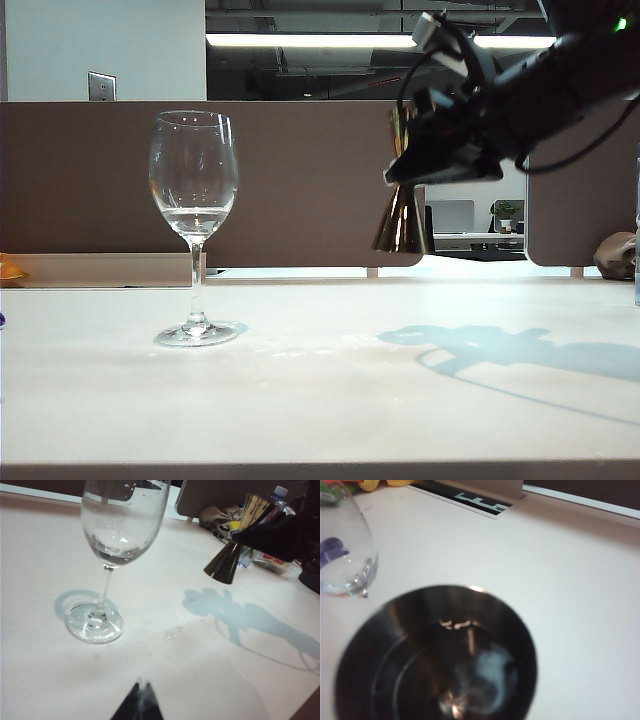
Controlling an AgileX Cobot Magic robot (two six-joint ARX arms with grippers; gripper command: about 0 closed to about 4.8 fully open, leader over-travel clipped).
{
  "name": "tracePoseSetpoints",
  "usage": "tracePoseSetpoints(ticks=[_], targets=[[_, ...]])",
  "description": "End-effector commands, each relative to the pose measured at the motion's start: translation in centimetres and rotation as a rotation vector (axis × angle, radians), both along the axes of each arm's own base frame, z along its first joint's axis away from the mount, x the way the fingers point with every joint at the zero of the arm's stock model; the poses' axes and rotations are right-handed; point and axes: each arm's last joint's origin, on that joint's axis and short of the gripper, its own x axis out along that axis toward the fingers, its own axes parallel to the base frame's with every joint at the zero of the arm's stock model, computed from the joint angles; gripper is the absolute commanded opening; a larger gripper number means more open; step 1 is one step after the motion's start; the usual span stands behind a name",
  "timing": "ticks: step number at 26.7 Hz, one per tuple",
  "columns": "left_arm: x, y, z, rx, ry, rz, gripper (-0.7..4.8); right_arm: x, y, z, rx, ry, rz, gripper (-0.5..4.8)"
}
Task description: Pick up the jigger and pour the water inside into the glass.
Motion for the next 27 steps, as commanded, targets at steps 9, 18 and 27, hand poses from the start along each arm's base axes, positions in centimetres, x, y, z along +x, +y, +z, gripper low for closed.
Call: tracePoseSetpoints(ticks=[9,18,27], targets=[[0.0,0.0,0.0,0.005,-0.002,-0.003,-0.05,0.8,0.5,8.7,0.034,-0.083,-0.005,-0.02],[0.0,0.0,0.0,0.005,-0.003,-0.003,-0.05,1.7,2.4,12.1,0.022,-0.079,0.015,-0.02],[0.0,0.0,0.0,0.005,-0.002,-0.003,-0.05,2.8,6.9,10.9,-0.075,-0.01,0.065,-0.01]])
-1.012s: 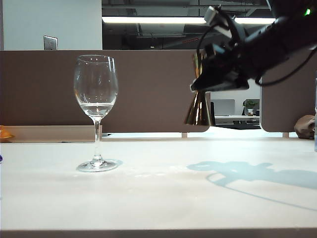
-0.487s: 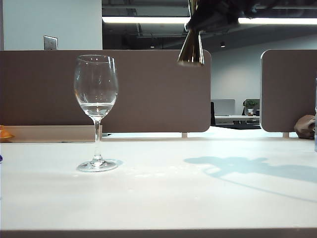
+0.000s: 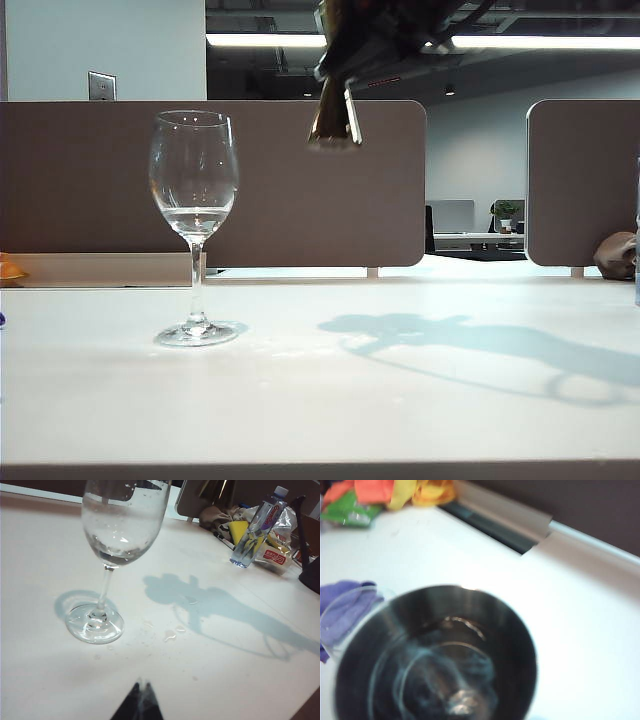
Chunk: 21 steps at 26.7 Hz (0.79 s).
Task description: Pick up the jigger and pour the water inside into the glass.
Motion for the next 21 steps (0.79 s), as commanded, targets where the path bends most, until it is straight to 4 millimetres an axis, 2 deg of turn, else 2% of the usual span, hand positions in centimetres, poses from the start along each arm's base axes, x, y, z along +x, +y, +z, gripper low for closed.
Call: tracePoseSetpoints(ticks=[1,10,21], targets=[[0.0,0.0,0.0,0.005,-0.001,-0.003,-0.05,0.3,1.4,0.4,-0.015,-0.028,-0.001,-0.02],[0.0,0.0,0.0,0.005,-0.002,-0.003,-0.05,0.7,4.6,1.0,-0.065,-0.032,0.018,-0.01],[0.0,0.0,0.0,0.005,-0.002,-0.003,-0.05,-0.1,6.0,0.5,-0.174,-0.08,-0.01,-0.01]])
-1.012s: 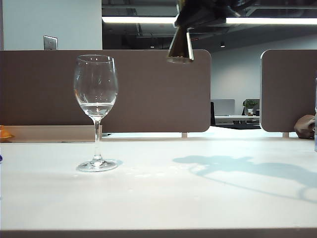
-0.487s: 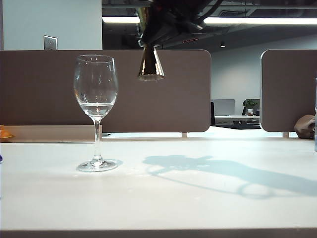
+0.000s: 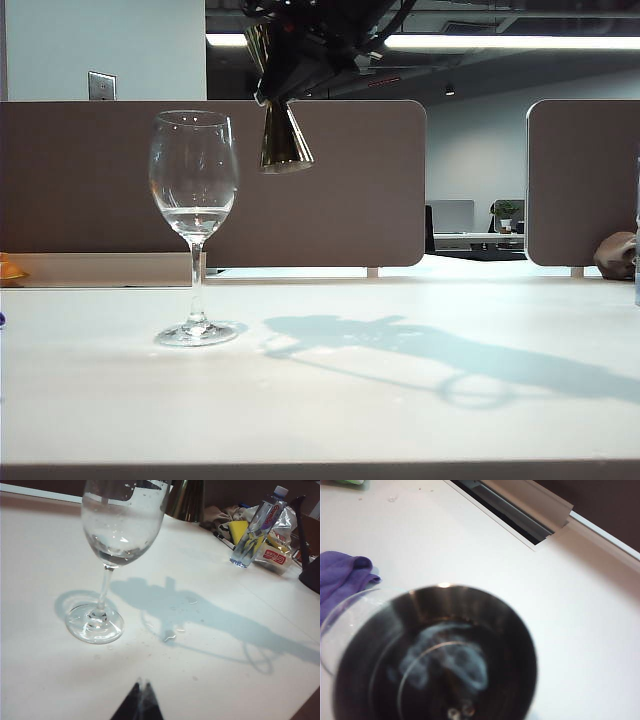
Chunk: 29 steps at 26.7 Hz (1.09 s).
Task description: Pick up the jigger and pour the water inside into the glass.
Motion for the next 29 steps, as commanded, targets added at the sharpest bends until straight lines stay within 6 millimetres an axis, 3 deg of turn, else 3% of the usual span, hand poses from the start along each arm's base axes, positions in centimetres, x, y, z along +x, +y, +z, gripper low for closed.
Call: tracePoseSetpoints(ticks=[1,16,29], targets=[[0.0,0.0,0.0,0.005,-0.002,-0.003,-0.05,0.0,-0.1,0.7,-0.013,-0.057,-0.031,-0.01],[0.0,0.0,0.0,0.005,-0.001,-0.003,-0.05,1.1,1.3,1.9,-0.06,-0.071,-0.048,-0.01],[0.0,0.0,0.0,0.005,-0.002,-0.003,-0.05,1.0,1.8,1.4,-0.179,-0.127,-0.015,-0.01]])
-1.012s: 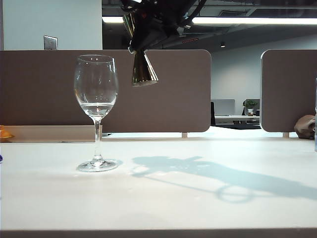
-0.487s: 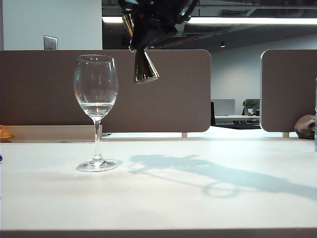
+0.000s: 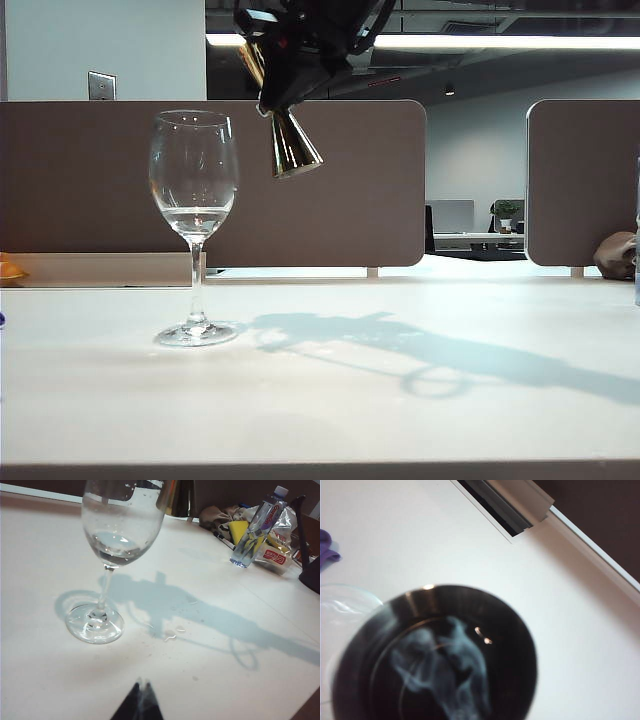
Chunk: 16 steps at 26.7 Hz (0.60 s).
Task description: Pick up the jigger and pour the water inside into the glass.
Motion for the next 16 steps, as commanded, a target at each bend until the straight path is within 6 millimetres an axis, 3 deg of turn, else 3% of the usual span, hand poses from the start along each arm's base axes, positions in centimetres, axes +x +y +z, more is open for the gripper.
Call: tracePoseSetpoints(ticks=[1,16], targets=[[0.0,0.0,0.0,0.005,-0.002,-0.003,-0.05,-0.2,0.2,0.7,-0.03,-0.071,0.011,-0.01],[0.0,0.0,0.0,0.005,-0.002,-0.003,-0.05,-0.1,1.4,1.2,-0.056,-0.128,0.032,-0.01]])
